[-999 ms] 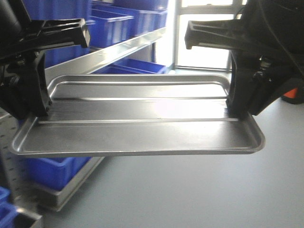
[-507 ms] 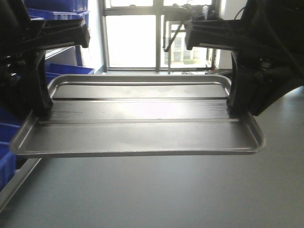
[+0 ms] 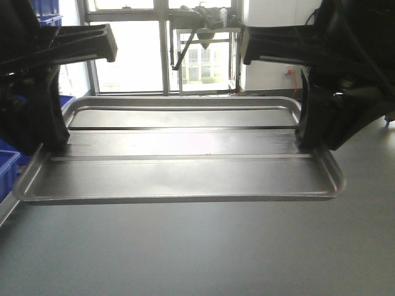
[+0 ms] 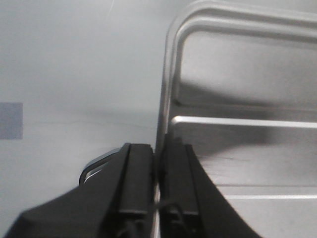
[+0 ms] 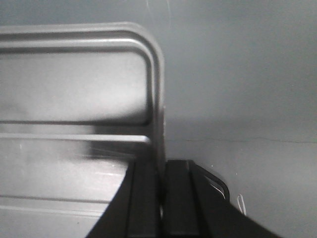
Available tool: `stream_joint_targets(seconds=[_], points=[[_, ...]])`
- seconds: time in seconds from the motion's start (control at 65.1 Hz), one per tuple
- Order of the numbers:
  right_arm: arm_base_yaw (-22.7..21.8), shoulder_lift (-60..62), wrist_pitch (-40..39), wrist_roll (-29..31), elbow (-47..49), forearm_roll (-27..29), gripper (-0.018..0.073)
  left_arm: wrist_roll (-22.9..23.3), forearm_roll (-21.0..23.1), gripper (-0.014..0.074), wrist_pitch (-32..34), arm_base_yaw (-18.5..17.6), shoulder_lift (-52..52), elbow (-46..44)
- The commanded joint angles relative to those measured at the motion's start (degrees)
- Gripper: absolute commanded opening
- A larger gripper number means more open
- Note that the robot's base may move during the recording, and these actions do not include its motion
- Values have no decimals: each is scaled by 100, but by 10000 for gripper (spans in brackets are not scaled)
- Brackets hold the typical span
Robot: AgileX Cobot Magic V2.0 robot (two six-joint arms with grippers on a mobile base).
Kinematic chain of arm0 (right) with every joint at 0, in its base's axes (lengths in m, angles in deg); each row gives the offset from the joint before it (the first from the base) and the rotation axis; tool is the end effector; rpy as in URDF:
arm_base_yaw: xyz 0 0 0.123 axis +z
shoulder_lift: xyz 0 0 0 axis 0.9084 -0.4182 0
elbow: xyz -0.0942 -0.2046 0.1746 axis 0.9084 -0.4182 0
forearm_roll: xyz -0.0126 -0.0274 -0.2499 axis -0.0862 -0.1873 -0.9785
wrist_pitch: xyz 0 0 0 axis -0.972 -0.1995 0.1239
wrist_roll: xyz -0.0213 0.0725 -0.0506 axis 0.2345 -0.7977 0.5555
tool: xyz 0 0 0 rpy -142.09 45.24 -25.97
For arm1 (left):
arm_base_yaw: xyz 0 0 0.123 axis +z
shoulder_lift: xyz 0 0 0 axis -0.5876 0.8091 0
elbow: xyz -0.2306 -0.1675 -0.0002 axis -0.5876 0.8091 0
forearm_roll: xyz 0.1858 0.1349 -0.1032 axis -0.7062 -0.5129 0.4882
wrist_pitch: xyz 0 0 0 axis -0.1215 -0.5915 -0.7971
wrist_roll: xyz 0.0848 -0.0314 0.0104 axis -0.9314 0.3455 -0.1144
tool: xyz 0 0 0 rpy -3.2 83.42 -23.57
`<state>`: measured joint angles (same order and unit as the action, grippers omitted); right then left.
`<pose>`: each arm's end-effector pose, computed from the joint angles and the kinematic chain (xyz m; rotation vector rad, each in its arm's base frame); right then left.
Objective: Grab silver tray and place in blue box
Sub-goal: 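Hold the tray level in both grippers while the base drives to the bins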
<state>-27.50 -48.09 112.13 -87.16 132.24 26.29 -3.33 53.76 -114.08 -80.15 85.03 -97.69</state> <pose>0.2166 0.1525 0.2708 0.0916 2.6914 0.2509 0.1963 -0.1704 0.2750 -0.0053 2.7066 -0.2502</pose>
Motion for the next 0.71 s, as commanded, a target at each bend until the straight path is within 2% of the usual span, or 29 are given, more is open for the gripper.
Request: stream_joint_targets(seconds=[0.0,0.692], points=[[-52,197,122,10,121,-406,57,56,-285,-10,-142,-1,-201,-118],[-52,197,114,10,121,-406,57,56,-285,-10,-142,-1,-201,-118]])
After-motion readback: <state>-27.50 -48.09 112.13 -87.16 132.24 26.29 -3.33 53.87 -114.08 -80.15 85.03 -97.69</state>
